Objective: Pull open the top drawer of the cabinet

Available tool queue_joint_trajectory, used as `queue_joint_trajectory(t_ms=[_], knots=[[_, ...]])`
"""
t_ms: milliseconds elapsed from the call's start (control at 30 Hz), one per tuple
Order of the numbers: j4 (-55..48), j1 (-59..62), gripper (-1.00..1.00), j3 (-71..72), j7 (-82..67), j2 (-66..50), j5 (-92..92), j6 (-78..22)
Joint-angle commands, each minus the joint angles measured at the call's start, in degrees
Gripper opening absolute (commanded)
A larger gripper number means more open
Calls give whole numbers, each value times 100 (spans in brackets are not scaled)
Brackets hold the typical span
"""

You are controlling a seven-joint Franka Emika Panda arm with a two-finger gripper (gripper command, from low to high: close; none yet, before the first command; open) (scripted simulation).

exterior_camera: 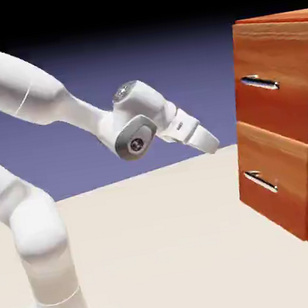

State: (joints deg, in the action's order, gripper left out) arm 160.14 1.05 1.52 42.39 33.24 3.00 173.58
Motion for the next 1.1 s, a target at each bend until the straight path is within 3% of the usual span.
queue_joint_trajectory(t_ms=[0, 1067], knots=[[-72, 145, 0, 126, -5, 48, 250, -35], [-2366, 4768, 0, 4159, -177, 1582, 8223, -1161]])
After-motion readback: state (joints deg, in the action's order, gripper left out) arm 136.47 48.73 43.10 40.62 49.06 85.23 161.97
